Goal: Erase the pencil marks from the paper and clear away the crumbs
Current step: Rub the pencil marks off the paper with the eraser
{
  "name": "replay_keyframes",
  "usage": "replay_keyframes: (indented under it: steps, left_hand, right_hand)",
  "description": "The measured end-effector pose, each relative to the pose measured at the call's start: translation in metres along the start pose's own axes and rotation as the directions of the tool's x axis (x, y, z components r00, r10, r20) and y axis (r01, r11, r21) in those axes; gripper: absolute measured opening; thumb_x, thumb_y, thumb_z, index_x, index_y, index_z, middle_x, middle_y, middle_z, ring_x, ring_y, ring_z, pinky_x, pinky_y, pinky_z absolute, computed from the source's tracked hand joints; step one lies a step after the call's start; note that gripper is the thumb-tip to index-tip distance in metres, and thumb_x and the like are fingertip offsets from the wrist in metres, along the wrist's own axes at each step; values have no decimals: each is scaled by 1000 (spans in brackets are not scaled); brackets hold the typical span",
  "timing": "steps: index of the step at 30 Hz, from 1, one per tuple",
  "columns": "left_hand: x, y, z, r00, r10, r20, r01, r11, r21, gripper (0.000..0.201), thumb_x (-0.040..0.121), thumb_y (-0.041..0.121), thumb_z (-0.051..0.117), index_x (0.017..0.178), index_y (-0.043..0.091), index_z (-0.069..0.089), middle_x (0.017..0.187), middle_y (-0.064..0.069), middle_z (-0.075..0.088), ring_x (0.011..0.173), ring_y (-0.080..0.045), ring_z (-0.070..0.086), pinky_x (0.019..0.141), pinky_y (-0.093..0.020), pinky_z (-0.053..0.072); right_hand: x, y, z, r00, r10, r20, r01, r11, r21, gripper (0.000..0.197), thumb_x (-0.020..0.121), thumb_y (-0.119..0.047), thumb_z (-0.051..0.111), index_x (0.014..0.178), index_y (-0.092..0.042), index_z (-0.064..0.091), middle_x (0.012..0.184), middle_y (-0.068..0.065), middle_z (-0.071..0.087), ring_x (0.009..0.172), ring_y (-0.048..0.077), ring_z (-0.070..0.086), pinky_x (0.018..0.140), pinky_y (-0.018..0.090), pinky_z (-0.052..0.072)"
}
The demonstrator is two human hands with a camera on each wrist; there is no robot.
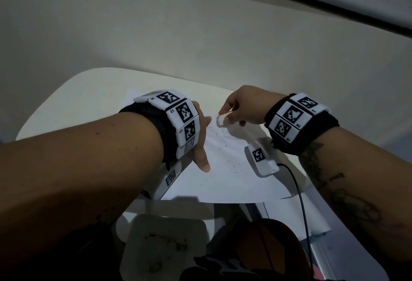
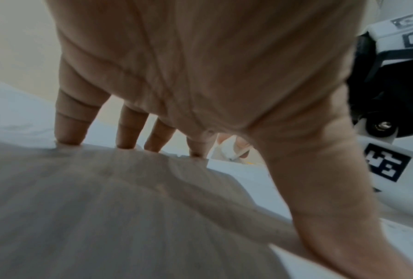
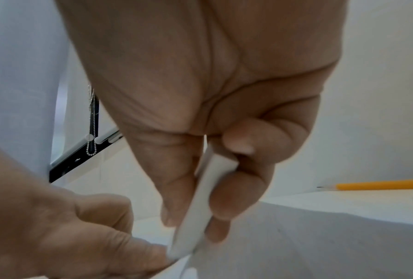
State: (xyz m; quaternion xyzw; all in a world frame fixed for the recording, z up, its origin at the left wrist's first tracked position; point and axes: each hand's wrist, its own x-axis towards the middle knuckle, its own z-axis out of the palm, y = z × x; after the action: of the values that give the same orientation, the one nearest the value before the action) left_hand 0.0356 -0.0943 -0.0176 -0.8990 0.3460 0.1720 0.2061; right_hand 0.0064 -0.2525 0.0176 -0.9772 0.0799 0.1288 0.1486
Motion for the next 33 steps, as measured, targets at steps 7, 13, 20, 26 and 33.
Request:
replay_keyframes:
  steps: [7, 13, 20, 26, 33]
  left_hand:
    - [-4, -2, -3, 999, -35, 4, 35, 999, -35, 137, 56, 86, 65, 156, 26, -7, 153, -11, 24, 138, -30, 29, 103, -44, 34]
    - [-1, -2, 1, 998, 18, -63, -23, 997, -70, 107, 57, 83, 68, 137, 20, 36, 125, -8, 47, 104, -29, 52, 79, -37, 40]
    - [17, 6, -3, 979, 147, -140, -161, 983, -92, 63, 77, 66, 65, 115, 17, 55, 113, -3, 57, 100, -25, 60, 78, -35, 47]
    - [19, 3, -4, 979, 133, -152, -140, 989, -39, 75, 68, 77, 64, 112, 16, 60, 113, -4, 52, 96, -25, 60, 86, -41, 52]
    - [25, 3, 1, 979, 122, -164, -128, 991, -25, 81, 67, 78, 64, 120, 17, 58, 124, -2, 49, 104, -25, 59, 83, -36, 48]
  right_hand:
    - [-12, 23, 14, 990, 108, 87, -137, 861, 490, 15, 94, -10, 62, 109, -9, 62, 83, 13, 70, 65, 23, 67, 67, 34, 60]
    - [-17, 30, 27, 984, 120, 133, -177, 758, 628, 13, 99, -9, 53, 93, -8, 65, 87, 17, 59, 67, 22, 56, 63, 31, 50]
    - [-12, 23, 25, 990, 130, 55, -140, 853, 503, 9, 91, -18, 68, 98, -14, 63, 84, 11, 68, 73, 26, 64, 77, 39, 57]
    - [-1, 0, 13, 993, 50, -106, -39, 993, 108, 13, 88, -32, 71, 97, -23, 68, 67, -6, 67, 54, 5, 58, 53, 21, 47]
    - [-13, 9, 9, 993, 5, 122, -2, 1000, -21, 16, 77, -44, 80, 85, -31, 74, 71, -11, 73, 62, 3, 63, 65, 21, 50]
